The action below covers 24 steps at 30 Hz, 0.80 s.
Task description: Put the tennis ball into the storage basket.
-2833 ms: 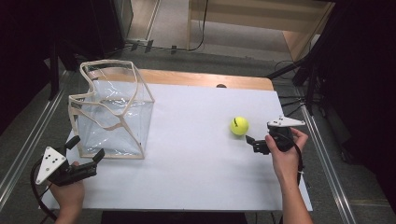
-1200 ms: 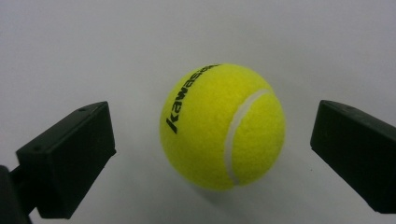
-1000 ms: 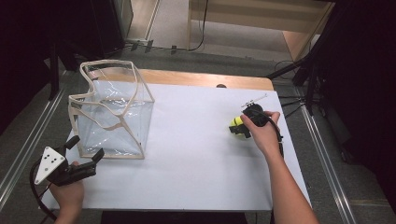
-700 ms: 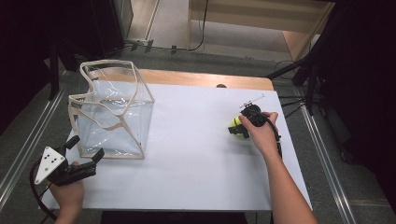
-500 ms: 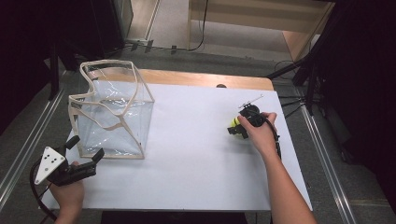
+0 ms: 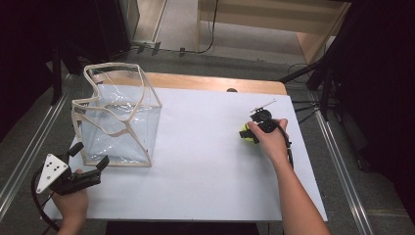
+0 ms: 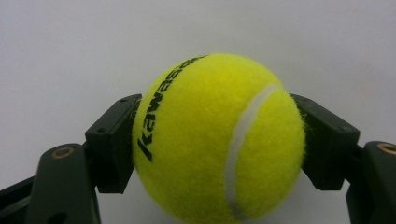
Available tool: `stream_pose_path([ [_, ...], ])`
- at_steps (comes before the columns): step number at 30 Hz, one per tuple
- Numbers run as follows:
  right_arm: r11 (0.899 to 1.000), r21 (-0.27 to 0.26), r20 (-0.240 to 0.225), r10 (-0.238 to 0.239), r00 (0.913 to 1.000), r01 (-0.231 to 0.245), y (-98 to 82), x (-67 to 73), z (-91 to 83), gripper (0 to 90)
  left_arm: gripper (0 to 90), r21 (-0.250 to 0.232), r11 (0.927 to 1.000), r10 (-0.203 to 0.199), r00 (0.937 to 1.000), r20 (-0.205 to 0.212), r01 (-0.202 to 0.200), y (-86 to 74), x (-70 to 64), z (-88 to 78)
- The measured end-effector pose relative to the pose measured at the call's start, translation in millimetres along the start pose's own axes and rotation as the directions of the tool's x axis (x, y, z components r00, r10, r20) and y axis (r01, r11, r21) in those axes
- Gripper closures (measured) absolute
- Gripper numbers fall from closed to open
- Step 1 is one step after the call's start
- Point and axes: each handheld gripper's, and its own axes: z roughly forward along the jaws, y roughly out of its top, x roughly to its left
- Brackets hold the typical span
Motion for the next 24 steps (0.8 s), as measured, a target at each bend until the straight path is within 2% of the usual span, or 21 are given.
stream_pose_path([
  [5,1.000,0.022,-0.002,0.009,1.0000,-0.009,1.2,3.4,6.1,23.4,5.4,-0.001,1.0000,-0.002,1.0000,0.001,0.002,0.0,0.2,-0.1],
  [10,0.999,0.031,-0.008,0.013,0.9999,-0.012,2.7,4.1,5.2,24.2,5.3,-0.003,1.0000,-0.004,1.0000,0.002,0.004,0.0,0.2,-0.1],
  [17,1.000,0.015,-0.027,-0.012,0.9996,0.013,3.5,6.5,0.3,24.2,5.4,-0.001,1.0000,0.000,1.0000,0.001,0.000,0.0,0.2,0.0],
  [24,0.999,0.001,-0.026,-0.050,0.9984,0.050,7.3,17.3,-2.5,24.2,5.3,-0.002,1.0000,-0.004,1.0000,0.001,0.004,0.0,0.1,-0.1],
])
